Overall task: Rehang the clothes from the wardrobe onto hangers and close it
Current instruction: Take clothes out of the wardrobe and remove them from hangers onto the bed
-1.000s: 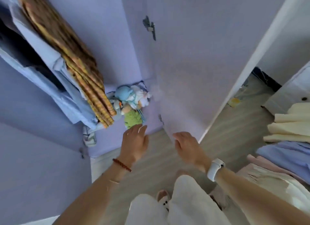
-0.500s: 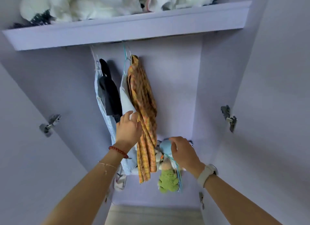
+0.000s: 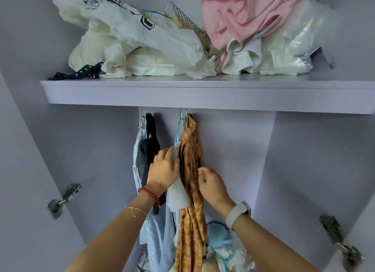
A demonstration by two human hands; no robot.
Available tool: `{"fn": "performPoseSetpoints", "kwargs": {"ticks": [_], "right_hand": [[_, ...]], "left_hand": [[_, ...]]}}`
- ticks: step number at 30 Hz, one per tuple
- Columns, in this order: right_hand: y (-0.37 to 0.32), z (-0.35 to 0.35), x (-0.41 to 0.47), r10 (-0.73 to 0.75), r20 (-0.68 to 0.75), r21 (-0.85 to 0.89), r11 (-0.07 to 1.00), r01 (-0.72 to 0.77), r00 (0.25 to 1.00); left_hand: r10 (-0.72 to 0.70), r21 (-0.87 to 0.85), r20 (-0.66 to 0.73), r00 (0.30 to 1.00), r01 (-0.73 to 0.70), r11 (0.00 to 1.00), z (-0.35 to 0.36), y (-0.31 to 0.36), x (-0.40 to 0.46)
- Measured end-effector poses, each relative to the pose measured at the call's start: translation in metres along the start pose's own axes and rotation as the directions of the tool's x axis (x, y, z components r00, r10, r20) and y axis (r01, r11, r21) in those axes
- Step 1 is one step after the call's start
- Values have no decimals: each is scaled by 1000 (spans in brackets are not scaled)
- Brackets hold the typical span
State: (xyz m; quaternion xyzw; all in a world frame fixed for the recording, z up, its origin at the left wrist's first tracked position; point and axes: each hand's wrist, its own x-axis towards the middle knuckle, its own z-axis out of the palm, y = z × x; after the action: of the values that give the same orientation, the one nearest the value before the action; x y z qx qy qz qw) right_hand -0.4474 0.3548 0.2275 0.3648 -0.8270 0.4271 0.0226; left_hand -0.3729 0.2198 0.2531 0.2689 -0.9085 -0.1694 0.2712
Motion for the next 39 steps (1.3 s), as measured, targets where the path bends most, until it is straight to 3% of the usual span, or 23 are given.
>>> {"fn": "performPoseSetpoints", "kwargs": {"ticks": [5,14,19,22,24,27,30,32,35,37,39], "right_hand": [[-26,22,58,109,-12,47,993,-109,994],[-30,47,95,167,-55,-306,935,-176,984],[-21,29,99,245,-308,-220,922,-319,919],[-16,17,83,219,-423,-205,922,-328,879],[-10,12,61,182,-462,-226,922,-314,868],[2,2,11,157,-450,-276,912,-305,879],[11,-17,-45,224,-359,-354,866,-354,906],[13,-35,-87,252,-288,-432,827,-361,924],[7,-61,-157,258,-214,-599,727,-335,942],[-1,-78,-203,276,-209,-632,694,-345,938],[-10,-95,-247,293,-246,-644,663,-381,924]], "left_hand": [[68,-157,-53,996,-75,985,9,-19,12],[163,-303,21,986,-149,941,2,-59,40],[176,-265,21,984,-165,950,11,-64,41],[183,-212,6,983,-178,961,10,-59,38],[241,-153,-78,967,-250,956,9,-54,33],[368,-118,-252,895,-406,906,10,-40,24],[535,-263,-256,805,-591,763,17,-16,11],[575,-397,-174,799,-591,702,29,2,0],[607,-468,85,790,-506,724,51,29,-20],[697,-443,233,678,-564,697,69,47,-37],[813,-506,293,503,-640,578,81,65,-57]]}}
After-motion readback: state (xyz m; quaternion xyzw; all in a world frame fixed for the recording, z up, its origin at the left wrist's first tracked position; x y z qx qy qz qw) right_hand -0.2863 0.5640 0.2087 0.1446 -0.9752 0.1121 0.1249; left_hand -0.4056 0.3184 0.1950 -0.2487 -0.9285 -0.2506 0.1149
